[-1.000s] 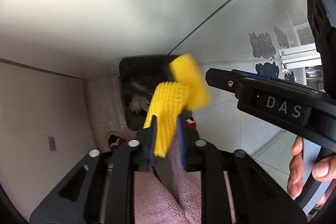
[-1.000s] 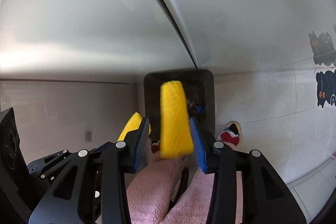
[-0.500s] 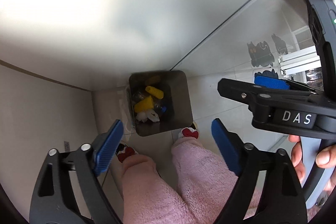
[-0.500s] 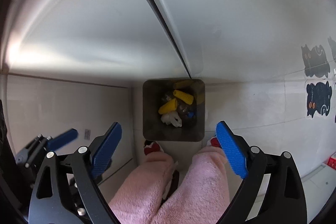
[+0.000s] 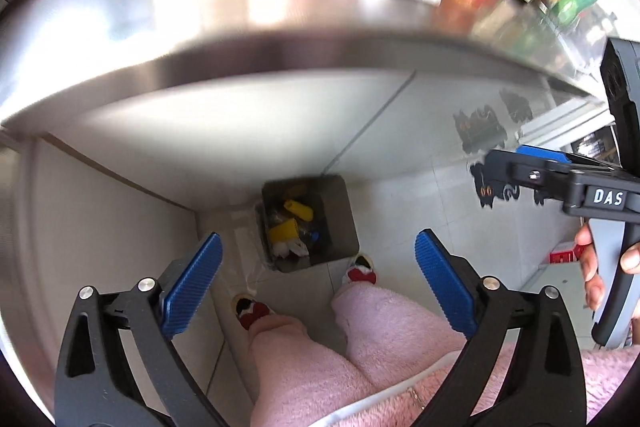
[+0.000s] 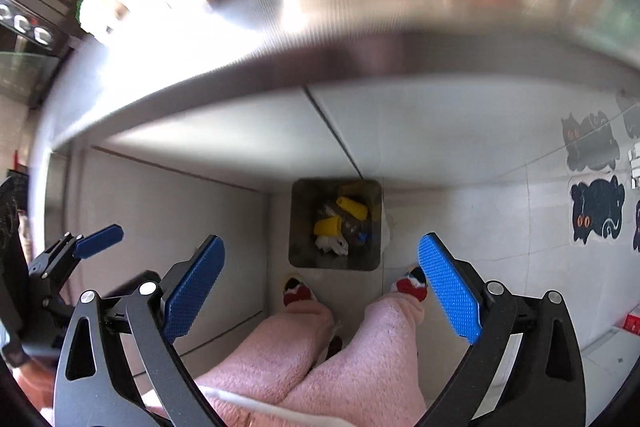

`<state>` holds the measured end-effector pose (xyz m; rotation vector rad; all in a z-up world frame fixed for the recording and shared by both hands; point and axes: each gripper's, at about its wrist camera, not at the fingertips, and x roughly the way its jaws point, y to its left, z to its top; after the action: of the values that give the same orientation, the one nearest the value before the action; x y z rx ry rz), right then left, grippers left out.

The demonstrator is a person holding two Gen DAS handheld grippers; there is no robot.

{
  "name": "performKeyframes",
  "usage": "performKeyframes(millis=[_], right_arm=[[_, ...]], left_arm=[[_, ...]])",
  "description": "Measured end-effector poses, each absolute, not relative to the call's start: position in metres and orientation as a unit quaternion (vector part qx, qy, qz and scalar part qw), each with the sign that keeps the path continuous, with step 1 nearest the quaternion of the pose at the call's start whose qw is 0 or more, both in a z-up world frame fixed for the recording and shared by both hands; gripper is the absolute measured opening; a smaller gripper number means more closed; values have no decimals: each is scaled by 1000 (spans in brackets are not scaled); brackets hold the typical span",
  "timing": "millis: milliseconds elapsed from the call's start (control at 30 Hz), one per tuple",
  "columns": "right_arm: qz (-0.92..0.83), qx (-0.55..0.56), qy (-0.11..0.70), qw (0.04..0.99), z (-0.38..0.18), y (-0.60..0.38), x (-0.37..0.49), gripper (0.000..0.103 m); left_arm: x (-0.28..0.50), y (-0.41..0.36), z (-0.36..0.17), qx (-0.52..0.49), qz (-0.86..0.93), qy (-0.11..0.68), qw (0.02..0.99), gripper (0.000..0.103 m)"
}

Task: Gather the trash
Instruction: 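Grasp the crumpled white tissue with the left tool while the right tool grasps a printed wrapper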

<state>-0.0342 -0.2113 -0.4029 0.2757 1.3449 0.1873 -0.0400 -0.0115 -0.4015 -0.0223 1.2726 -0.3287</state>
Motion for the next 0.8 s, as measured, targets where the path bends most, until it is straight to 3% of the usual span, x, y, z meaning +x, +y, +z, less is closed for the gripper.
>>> performKeyframes(millis=[300, 800], right_arm=[[97, 119, 535, 830, -319, -215, -18, 99], [125, 150, 499, 844, -276, -200, 76, 94]], left_arm=[[-20, 12, -325, -9, -145, 539, 830, 93], [74, 44, -282, 12, -115, 490, 864, 93]])
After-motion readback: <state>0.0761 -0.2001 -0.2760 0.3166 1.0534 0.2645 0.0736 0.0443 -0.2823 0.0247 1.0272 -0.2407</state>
